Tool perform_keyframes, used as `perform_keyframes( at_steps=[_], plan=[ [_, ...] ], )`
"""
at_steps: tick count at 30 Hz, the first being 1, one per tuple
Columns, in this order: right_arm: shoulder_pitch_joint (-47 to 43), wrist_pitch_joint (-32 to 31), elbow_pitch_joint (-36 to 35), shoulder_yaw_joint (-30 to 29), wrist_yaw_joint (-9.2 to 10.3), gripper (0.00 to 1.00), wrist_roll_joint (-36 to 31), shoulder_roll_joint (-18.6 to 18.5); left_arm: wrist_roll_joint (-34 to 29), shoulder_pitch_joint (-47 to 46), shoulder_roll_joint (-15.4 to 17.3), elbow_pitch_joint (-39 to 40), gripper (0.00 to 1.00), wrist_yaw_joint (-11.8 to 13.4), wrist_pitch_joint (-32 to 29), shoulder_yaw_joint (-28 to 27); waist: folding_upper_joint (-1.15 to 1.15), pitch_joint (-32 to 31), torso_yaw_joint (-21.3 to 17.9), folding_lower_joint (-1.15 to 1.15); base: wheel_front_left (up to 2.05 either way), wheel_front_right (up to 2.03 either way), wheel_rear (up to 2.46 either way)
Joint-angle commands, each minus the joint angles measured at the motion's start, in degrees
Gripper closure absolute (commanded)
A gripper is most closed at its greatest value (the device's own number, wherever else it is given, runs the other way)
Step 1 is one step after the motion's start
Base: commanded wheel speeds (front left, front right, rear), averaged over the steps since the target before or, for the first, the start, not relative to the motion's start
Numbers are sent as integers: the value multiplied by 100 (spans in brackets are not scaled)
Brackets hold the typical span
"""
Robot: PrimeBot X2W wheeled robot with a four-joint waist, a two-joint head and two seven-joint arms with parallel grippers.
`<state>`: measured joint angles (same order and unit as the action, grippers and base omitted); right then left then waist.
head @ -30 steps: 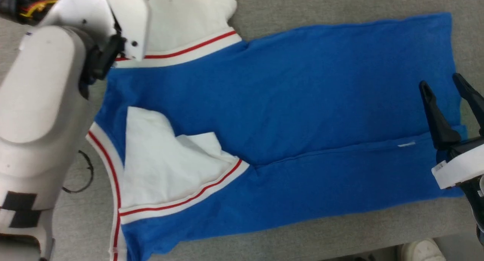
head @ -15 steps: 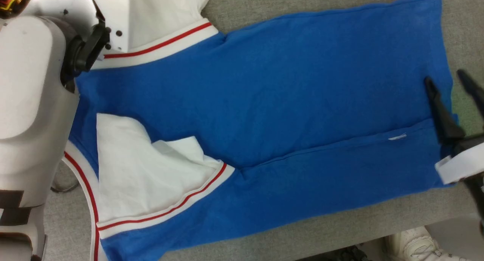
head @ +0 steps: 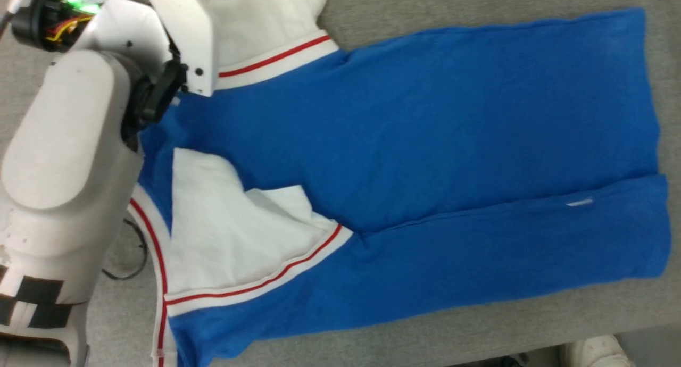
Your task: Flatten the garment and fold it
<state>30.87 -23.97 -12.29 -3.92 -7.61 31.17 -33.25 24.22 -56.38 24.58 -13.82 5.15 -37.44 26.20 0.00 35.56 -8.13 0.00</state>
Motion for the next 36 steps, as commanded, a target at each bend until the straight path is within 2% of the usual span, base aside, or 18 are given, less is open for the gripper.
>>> perform_keyframes(
  at_steps=[1,4,8,20,21,22,27,36],
  plan=[
    [232,-322,240,148,12,0,174,-89,12,11,-61,12,100,-8,36,41,0,103,147,0,0,0,0],
    [545,-932,787,278,12,0,421,-68,-3,-53,-120,37,100,-6,78,82,0,204,231,0,0,0,0],
    [751,-1398,1377,397,12,0,437,14,-3,-102,-183,56,100,4,120,122,0,321,319,0,0,0,0],
    [725,-1365,1965,583,12,0,422,3,-10,-208,-188,80,100,24,133,188,0,428,384,0,0,0,0],
    [722,-1355,1979,605,12,60,436,-3,-5,-213,-193,83,100,24,136,193,0,430,383,0,0,0,0],
    [725,-1320,1988,611,12,100,436,-9,3,-217,-200,86,100,24,146,194,0,432,383,0,0,0,0],
    [755,-1048,1990,701,12,100,400,-49,41,-229,-218,144,100,10,418,138,0,384,367,0,0,0,0],
    [505,-286,1797,700,12,100,569,-70,411,394,-207,788,100,-8,1642,-337,0,-171,380,0,0,0,0]
  ],
)
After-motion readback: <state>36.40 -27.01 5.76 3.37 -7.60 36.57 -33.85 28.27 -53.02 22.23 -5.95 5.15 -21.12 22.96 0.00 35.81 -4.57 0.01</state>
